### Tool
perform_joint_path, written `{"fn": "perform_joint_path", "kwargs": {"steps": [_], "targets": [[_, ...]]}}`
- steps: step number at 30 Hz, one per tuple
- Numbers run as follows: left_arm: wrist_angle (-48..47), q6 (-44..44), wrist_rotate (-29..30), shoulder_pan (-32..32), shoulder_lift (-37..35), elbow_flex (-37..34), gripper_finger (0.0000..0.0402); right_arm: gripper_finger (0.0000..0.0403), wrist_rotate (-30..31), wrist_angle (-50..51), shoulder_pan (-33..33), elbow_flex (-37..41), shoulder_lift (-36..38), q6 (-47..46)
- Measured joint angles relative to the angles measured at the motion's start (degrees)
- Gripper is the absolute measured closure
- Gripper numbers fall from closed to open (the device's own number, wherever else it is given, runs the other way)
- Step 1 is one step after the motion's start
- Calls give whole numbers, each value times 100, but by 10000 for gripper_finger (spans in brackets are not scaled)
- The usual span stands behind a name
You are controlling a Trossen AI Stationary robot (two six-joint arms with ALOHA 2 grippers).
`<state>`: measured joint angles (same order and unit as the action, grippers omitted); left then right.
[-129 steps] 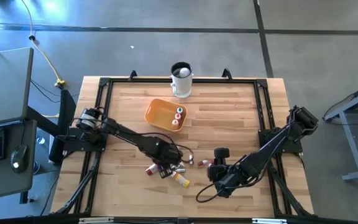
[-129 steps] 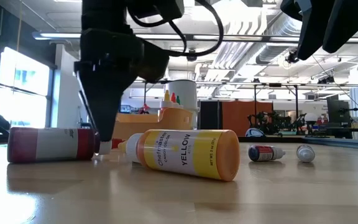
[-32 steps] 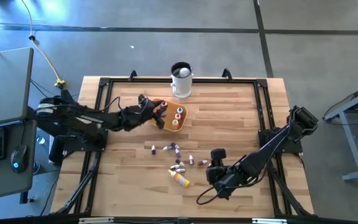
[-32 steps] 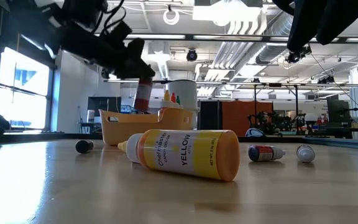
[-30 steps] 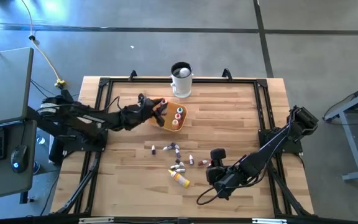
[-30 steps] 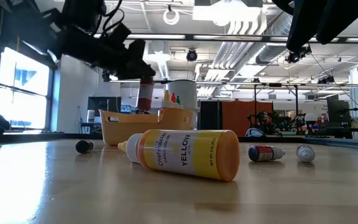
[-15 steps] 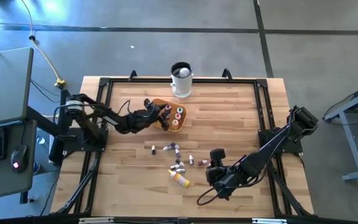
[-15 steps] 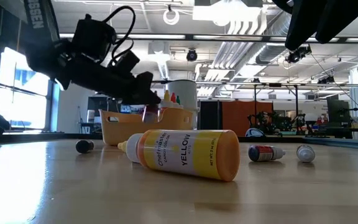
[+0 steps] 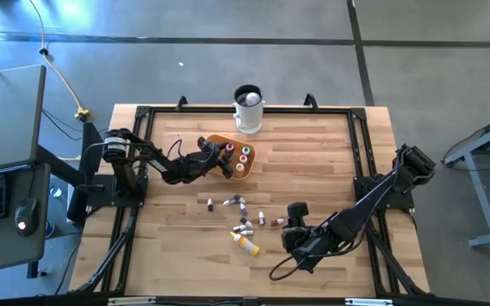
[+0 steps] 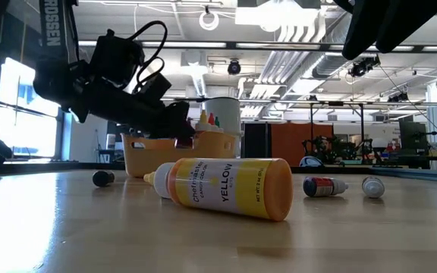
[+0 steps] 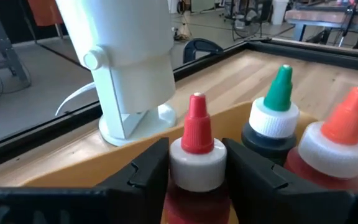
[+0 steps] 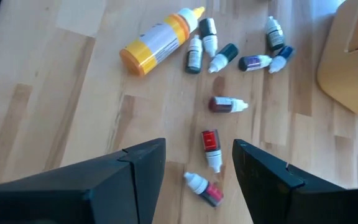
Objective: Pick & Place food coloring
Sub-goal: Put the large red food coloring bottle into the yellow bin
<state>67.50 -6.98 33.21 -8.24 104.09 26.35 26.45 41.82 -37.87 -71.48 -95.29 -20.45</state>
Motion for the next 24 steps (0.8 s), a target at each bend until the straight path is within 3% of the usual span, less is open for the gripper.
{"fn": "perform_joint_path", "kwargs": {"steps": [24], "targets": [[-14, 26, 18, 28, -79, -11, 242, 222, 20, 6, 2, 0, 0, 0]]}}
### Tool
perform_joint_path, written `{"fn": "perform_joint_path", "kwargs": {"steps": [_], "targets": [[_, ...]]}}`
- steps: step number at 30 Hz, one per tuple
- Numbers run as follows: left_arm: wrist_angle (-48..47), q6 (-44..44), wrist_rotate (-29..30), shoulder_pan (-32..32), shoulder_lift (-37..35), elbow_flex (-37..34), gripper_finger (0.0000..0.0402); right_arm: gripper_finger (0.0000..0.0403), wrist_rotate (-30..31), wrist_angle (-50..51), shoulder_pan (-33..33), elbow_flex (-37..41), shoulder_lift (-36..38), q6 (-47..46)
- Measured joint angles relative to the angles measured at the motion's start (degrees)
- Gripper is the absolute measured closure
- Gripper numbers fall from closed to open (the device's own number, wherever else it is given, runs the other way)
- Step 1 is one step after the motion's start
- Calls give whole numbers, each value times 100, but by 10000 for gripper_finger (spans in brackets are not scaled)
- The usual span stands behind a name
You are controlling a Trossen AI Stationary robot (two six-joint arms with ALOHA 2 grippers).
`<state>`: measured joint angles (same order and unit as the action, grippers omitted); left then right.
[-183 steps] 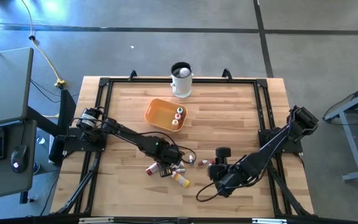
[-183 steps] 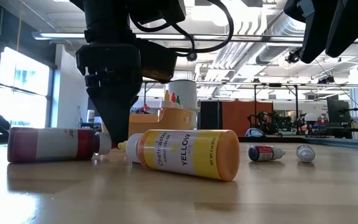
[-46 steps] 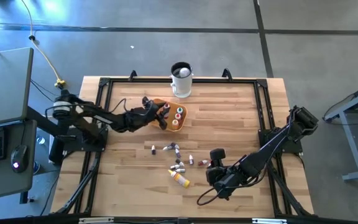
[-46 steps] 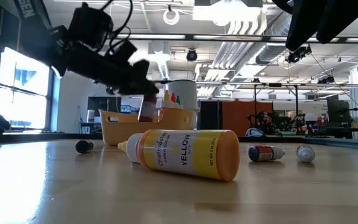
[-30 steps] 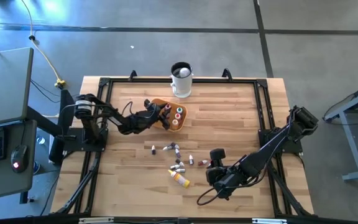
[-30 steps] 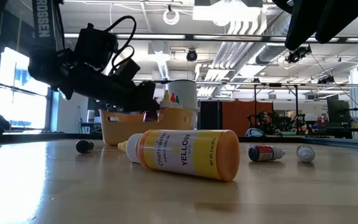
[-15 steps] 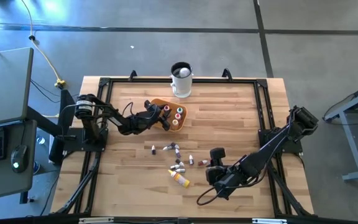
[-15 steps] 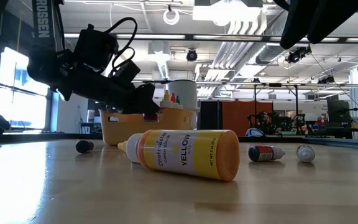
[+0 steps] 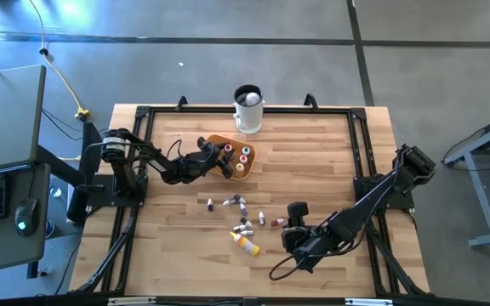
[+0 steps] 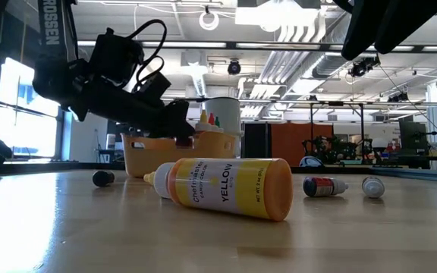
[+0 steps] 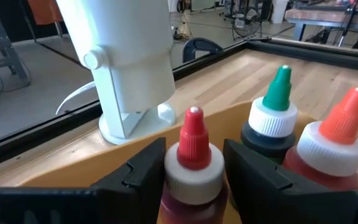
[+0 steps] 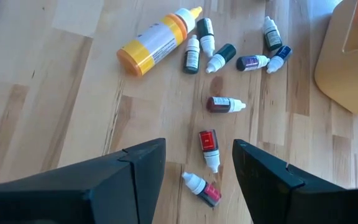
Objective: Pick & Place food coloring
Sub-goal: Put the large red food coloring bottle into the yellow bin
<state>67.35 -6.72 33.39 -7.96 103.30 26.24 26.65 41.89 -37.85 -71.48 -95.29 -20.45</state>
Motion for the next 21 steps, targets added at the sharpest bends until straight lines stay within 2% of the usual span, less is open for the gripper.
{"fn": "perform_joint_path", "kwargs": {"steps": [10, 16, 21], "targets": [[-39, 335, 196, 264, -318, 0, 241, 222, 0, 31, 0, 0, 0, 0], [-215, 966, 1421, 667, -563, 0, 241, 222, -3, 31, -2, 0, 0, 0], [-668, 1239, 2101, 1116, -938, 2, 241, 222, -3, 41, -2, 0, 0, 0]]}}
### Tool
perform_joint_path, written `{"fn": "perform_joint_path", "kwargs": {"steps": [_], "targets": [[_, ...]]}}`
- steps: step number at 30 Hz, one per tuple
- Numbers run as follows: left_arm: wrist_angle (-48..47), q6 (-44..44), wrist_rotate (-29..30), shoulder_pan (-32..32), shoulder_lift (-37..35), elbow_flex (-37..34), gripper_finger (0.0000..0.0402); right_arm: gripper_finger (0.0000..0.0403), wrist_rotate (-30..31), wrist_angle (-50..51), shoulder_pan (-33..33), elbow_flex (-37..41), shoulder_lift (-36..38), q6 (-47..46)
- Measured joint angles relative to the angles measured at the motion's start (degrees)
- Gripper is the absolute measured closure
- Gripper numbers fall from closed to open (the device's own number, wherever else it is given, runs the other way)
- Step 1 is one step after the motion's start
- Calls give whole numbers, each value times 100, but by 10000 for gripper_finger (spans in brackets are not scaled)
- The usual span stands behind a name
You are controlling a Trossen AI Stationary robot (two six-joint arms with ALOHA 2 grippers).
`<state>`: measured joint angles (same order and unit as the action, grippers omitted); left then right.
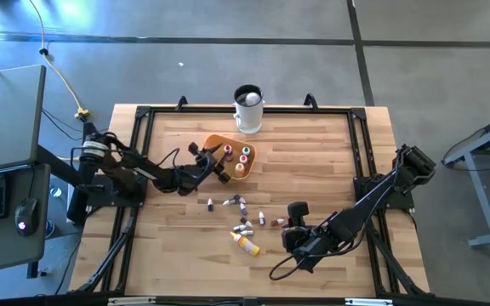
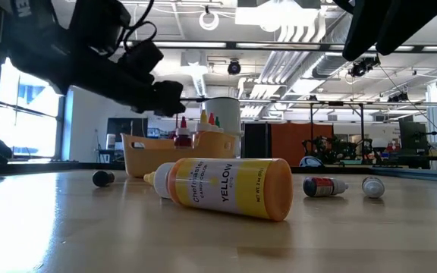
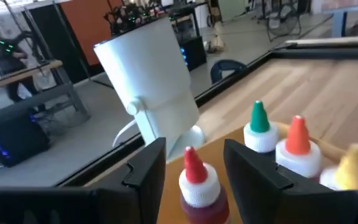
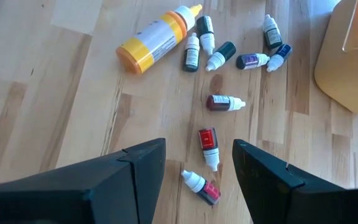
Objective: Pick & Place food coloring
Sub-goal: Put the large red food coloring bottle into the yellow bin
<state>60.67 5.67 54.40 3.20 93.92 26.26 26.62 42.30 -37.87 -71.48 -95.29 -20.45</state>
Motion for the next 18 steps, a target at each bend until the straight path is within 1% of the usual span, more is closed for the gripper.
{"fn": "perform_joint_path", "kwargs": {"steps": [2, 5, 8, 10, 12, 14, 16, 18], "targets": [[-319, -103, 198, 175, -178, 2, 245, 222, -1, 7, 0, 0, 0, 0], [-990, -661, 275, 370, -385, 2, 261, 222, -1, 10, 0, 0, 0, -2], [-1853, -1405, 277, 400, -495, 2, 291, 222, -1, 10, 0, 0, 0, -2], [-2441, -2147, 252, 281, -506, 2, 321, 222, -1, 10, 0, 0, 0, -2], [-2875, -2830, -39, 91, -506, 2, 356, 222, -1, 10, -2, 0, 0, -2], [-3015, -3234, -425, -153, -503, 9, 387, 222, -1, 8, 0, 0, 0, -2], [-3058, -3359, -972, -398, -467, 6, 394, 222, -6, 7, 0, 0, 0, -2], [-3015, -3301, -1388, -638, -477, 14, 386, 222, -12, 7, 0, 0, 0, -2]]}}
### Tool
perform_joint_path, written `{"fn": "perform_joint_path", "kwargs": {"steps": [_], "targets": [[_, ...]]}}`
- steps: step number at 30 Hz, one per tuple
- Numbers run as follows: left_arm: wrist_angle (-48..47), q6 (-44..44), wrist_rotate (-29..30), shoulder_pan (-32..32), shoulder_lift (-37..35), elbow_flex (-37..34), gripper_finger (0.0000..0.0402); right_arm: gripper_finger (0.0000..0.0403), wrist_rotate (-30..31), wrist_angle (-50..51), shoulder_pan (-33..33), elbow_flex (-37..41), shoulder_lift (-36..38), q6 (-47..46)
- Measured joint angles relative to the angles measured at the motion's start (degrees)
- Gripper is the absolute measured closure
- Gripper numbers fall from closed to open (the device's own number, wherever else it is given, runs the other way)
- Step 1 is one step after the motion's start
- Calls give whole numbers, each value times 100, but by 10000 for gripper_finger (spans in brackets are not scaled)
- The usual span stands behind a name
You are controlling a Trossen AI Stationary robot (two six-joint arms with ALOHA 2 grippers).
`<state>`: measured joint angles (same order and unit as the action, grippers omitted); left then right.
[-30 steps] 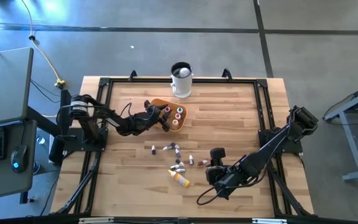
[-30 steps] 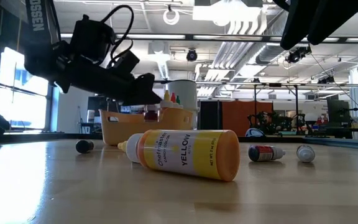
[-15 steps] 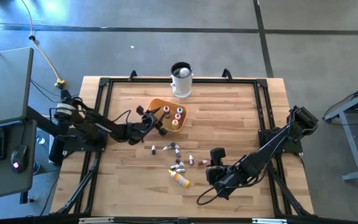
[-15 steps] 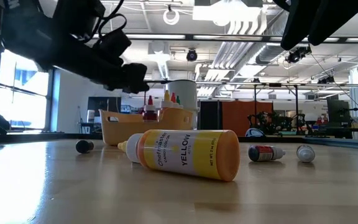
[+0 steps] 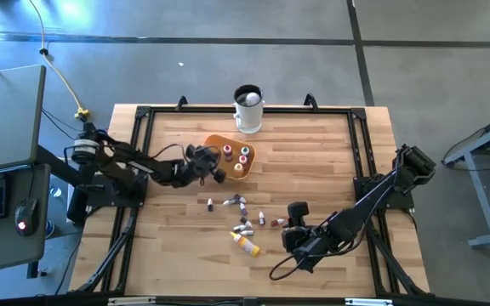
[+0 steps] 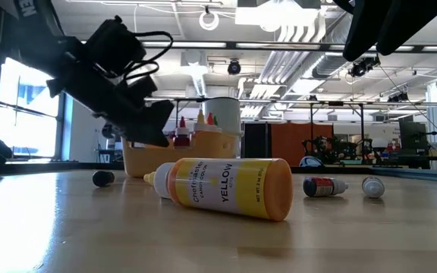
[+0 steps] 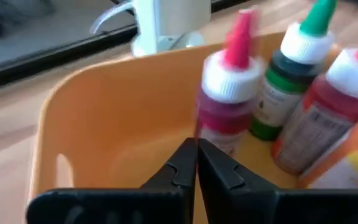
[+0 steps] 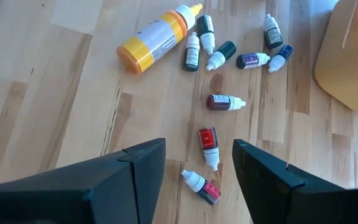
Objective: Pick & Place food coloring
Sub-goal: Put the large red food coloring bottle into the yellow bin
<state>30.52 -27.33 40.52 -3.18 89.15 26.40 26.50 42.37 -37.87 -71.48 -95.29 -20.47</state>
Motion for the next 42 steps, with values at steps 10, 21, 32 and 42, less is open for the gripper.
{"fn": "perform_joint_path", "kwargs": {"steps": [10, 21, 32, 42], "targets": [[-681, 462, -1321, -544, 10, 678, 400, 222, -2, -2, 0, 0, 0, 0], [-2513, 269, -1518, -544, 10, 1592, 401, 222, -9, 20, 0, 0, 0, 0], [-2803, -151, -978, -549, 10, 1603, 401, 222, -11, 17, 0, 0, 0, 0], [-2489, -186, -1386, -875, 430, 1607, 401, 222, -37, -22, 0, 0, 0, 0]]}}
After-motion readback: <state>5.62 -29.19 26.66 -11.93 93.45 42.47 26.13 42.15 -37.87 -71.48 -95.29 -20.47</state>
